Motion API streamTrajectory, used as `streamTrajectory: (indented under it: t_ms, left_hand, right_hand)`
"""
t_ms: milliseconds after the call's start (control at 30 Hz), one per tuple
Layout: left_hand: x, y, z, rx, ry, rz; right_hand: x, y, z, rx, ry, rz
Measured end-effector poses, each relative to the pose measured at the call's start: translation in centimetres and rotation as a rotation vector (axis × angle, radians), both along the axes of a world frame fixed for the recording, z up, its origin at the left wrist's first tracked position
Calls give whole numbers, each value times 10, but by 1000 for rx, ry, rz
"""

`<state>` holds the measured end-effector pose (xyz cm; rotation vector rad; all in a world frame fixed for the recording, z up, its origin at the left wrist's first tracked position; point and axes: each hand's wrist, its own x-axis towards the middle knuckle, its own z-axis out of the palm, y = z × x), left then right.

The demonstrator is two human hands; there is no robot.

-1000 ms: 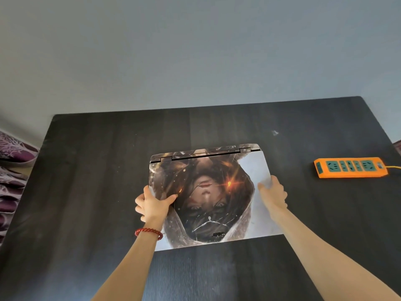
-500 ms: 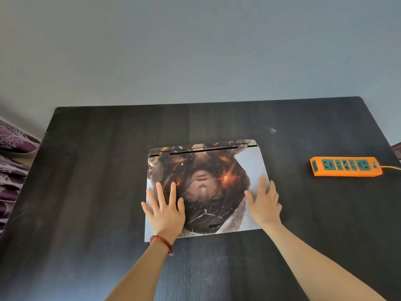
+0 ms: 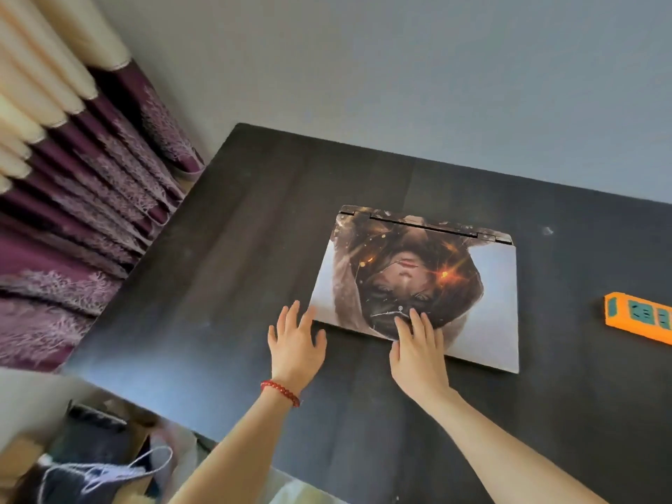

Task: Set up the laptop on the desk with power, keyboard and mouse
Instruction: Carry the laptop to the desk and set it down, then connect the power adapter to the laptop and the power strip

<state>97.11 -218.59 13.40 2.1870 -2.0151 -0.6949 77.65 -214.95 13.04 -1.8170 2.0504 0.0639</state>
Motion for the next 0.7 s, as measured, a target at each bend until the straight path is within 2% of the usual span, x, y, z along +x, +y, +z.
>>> streamTrajectory:
  t_ms: [133,267,567,667,700]
  left_hand:
    - [71,53,14,-31,100,343]
    - [148,126,22,-17,141,594]
    - [334,311,20,-15,244,964]
    - [364,333,20,-1,255,1011]
    - [417,363,-3,3,277,1106]
  right_hand:
    - [67,6,12,-45,-157,184]
    - [149,31,25,161,-346,343]
    - [372,138,22,383,-343,750]
    - [405,161,18,409,-356,809]
    - [470,177,-3,432,-314,892]
